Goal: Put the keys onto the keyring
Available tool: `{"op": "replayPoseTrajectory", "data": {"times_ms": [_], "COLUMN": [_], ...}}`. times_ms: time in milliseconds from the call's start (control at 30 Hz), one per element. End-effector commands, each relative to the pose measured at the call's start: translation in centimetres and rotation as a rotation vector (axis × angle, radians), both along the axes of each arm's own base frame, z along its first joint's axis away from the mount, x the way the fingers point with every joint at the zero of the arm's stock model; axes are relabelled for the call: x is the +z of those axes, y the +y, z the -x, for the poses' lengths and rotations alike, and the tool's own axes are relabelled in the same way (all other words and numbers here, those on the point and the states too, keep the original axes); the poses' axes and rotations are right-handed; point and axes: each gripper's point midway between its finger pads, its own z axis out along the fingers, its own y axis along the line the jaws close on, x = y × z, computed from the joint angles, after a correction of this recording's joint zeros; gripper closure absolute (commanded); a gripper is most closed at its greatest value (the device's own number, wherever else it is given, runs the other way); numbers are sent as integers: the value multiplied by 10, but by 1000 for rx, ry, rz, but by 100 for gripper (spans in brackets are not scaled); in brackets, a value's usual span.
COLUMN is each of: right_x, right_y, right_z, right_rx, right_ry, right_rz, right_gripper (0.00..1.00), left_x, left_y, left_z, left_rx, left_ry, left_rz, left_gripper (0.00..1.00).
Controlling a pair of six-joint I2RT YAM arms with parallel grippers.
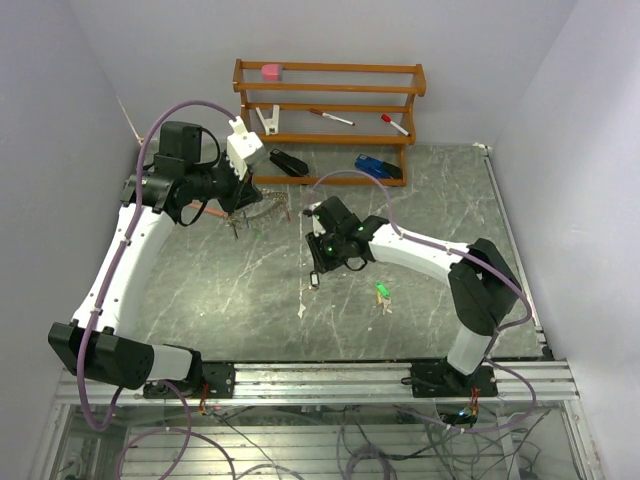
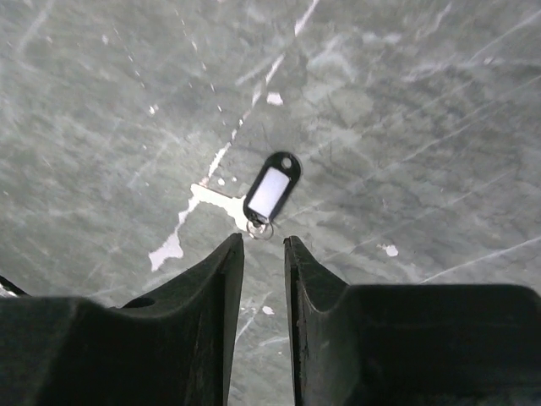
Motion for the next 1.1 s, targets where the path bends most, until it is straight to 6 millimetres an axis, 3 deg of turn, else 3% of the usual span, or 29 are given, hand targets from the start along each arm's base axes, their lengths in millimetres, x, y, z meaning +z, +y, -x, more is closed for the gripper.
{"op": "replayPoseTrajectory", "data": {"times_ms": [0, 300, 433, 567, 800, 1067], "right_x": [-23, -21, -30, -36, -44, -52], "right_y": [-6, -7, -9, -8, -5, -3], "right_z": [17, 22, 23, 20, 18, 18], "right_rx": [17, 191, 268, 300, 336, 368], "right_ry": [53, -94, -159, -194, -199, -192], "right_rz": [21, -4, -15, -13, -5, 4], "right_gripper": [74, 82, 84, 74, 67, 67], "left_x": [18, 16, 16, 16, 17, 18], "left_y": [-1, -1, -1, 0, 0, 2], "left_z": [-2, -1, -1, -2, -3, -4], "left_rx": [-3, -4, -4, -2, -2, 1], "left_ry": [-67, -67, -66, -66, -66, -67], "left_rz": [27, 30, 32, 31, 33, 35], "left_gripper": [93, 93, 93, 93, 93, 93]}}
